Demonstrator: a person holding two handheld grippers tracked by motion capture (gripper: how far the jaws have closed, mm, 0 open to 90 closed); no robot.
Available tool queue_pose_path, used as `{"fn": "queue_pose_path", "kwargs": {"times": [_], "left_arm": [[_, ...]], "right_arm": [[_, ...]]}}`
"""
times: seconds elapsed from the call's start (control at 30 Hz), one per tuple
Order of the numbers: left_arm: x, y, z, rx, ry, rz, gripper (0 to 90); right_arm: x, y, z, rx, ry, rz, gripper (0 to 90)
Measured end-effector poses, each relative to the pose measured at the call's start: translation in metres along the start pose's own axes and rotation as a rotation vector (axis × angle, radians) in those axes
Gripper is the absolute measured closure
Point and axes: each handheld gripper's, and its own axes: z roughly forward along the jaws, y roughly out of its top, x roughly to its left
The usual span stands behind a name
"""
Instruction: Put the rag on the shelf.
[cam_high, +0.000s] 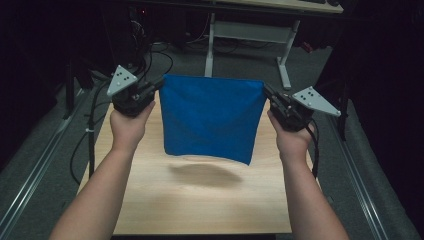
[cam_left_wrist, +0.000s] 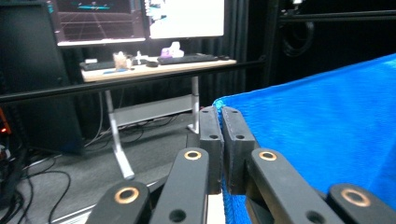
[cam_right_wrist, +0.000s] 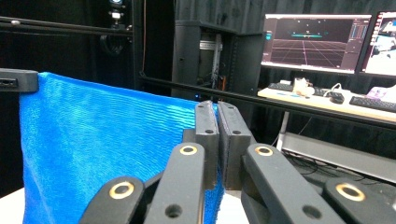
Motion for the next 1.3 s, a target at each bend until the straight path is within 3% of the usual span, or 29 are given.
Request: {"fn": "queue_pose_path", "kwargs": {"times": [0.1, 0.23, 0.5, 0.6, 0.7, 0.83, 1.03, 1.1, 1.13, 1.3], "left_arm": [[0.007, 0.006, 0.006, 0.001, 0.006, 0.0, 88.2], [0.013, 0.013, 0.018, -0.006, 0.039, 0.035, 88.2], [0.028, 0.019, 0.043, 0.005, 0.105, 0.063, 88.2], [0.034, 0.018, 0.053, 0.016, 0.116, 0.039, 88.2], [0.04, 0.012, 0.064, 0.04, 0.126, 0.024, 88.1], [0.048, -0.001, 0.084, 0.102, 0.157, 0.061, 88.0], [0.055, -0.018, 0.098, 0.166, 0.17, 0.028, 87.9], [0.055, -0.023, 0.1, 0.18, 0.167, 0.022, 87.9], [0.056, -0.035, 0.104, 0.214, 0.158, 0.008, 87.9], [0.053, -0.061, 0.109, 0.276, 0.123, -0.02, 87.8]], "right_arm": [[-0.005, 0.005, 0.008, 0.0, -0.005, 0.003, 88.6], [-0.01, 0.013, 0.024, 0.01, -0.021, -0.02, 88.7], [-0.025, 0.021, 0.061, 0.018, -0.031, -0.006, 88.8], [-0.031, 0.025, 0.075, 0.031, -0.042, -0.004, 88.8], [-0.035, 0.023, 0.089, 0.049, -0.052, -0.014, 88.9], [-0.042, 0.012, 0.109, 0.103, -0.065, -0.016, 88.9], [-0.045, -0.001, 0.125, 0.148, -0.065, -0.009, 89.0], [-0.045, -0.008, 0.129, 0.169, -0.071, -0.011, 89.0], [-0.046, -0.014, 0.132, 0.191, -0.073, -0.018, 89.0], [-0.051, -0.04, 0.135, 0.257, -0.069, -0.01, 88.9]]}}
